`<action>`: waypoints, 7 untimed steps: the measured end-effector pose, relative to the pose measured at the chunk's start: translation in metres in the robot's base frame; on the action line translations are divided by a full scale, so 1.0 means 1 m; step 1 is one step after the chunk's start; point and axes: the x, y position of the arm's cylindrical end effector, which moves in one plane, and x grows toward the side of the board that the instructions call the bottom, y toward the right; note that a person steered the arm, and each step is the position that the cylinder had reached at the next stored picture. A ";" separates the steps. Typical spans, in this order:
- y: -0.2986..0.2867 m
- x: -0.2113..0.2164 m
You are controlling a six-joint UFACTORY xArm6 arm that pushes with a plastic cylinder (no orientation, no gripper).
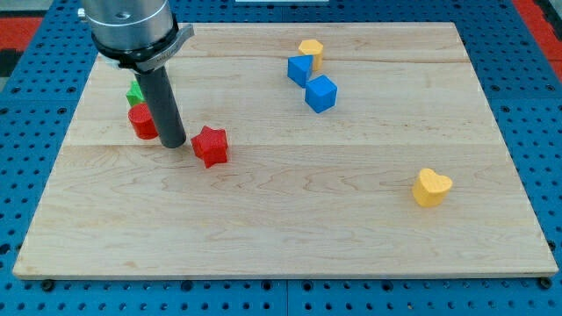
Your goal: Push red star closer to the yellow heart
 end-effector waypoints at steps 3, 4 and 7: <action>0.149 0.042; 0.171 0.019; 0.271 0.015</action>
